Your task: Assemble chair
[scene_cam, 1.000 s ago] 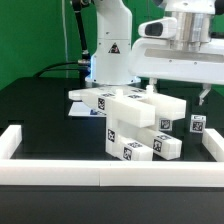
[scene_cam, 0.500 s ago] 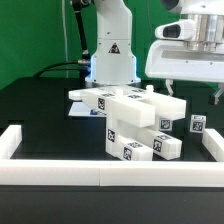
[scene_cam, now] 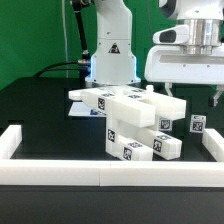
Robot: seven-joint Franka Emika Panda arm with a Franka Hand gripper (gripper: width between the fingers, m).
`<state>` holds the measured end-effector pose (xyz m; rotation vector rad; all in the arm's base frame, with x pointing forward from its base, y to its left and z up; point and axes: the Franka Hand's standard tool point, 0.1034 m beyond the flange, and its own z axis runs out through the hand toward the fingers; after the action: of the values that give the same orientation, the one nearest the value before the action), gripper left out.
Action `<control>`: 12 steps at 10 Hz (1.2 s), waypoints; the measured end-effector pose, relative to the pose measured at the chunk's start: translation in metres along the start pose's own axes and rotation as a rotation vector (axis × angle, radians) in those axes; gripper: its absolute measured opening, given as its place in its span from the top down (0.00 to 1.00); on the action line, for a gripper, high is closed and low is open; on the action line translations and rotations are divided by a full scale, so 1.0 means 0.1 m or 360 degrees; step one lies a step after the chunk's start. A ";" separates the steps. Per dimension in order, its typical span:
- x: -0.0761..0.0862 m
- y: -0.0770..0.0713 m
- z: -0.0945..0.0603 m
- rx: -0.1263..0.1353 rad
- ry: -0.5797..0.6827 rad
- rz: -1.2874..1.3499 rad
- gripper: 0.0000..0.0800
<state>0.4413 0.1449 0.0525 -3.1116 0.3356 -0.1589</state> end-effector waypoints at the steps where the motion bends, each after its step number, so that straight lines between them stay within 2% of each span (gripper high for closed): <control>1: -0.06 -0.06 0.04 -0.0006 -0.0012 0.0007 0.19; 3: -0.13 -0.12 0.11 -0.0021 -0.0024 -0.0008 0.19; 7: -0.17 -0.13 0.26 -0.0057 -0.0049 0.0001 0.19; 12: -0.10 -0.22 0.37 -0.0070 -0.0046 -0.0009 0.19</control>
Offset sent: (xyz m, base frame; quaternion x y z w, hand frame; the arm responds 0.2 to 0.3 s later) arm 0.0051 0.0058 -0.0066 -0.0094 0.0055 0.0048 0.9999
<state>0.4398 0.1683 0.0153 -3.1553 0.3341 -0.1077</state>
